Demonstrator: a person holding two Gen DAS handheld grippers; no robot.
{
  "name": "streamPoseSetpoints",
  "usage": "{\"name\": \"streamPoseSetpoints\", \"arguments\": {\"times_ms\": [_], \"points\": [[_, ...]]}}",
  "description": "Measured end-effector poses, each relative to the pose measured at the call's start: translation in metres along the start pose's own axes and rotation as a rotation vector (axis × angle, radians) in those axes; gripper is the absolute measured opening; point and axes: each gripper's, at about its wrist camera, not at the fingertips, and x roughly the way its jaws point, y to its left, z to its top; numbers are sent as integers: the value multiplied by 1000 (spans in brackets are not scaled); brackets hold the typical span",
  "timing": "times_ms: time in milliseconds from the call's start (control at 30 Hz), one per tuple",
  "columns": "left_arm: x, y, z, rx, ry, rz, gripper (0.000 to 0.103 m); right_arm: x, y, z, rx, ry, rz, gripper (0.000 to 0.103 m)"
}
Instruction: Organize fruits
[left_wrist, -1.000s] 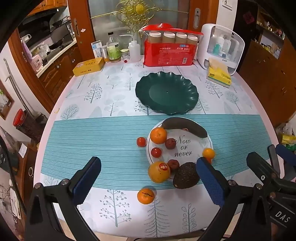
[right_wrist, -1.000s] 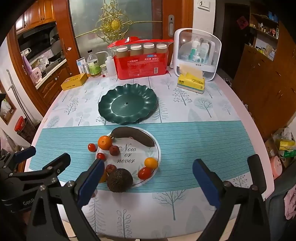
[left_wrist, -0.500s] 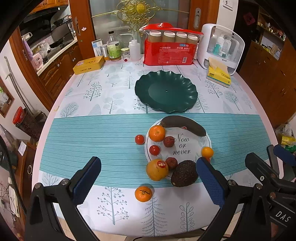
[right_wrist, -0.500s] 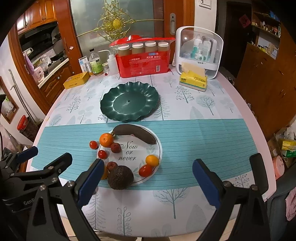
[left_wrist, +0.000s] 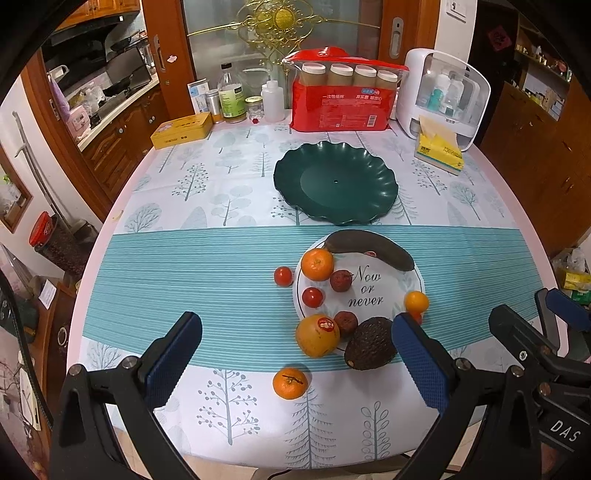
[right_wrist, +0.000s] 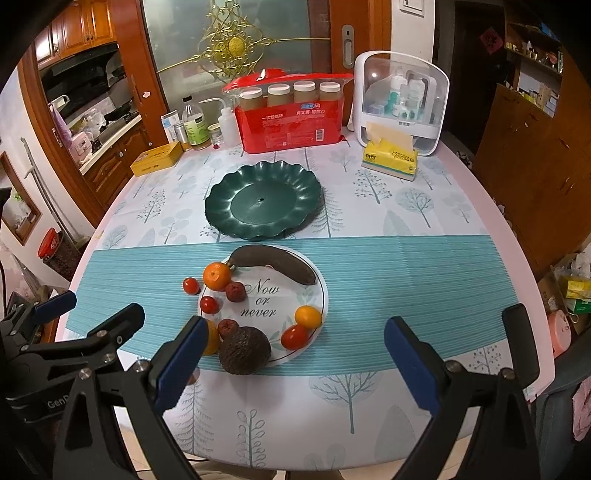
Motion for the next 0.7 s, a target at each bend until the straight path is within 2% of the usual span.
{"name": "streamPoseSetpoints", "arguments": {"times_ms": [700], "points": [[-2,4,-7,-11,-5,8,102,-2,5,-2,-17,-1,21,97]]}}
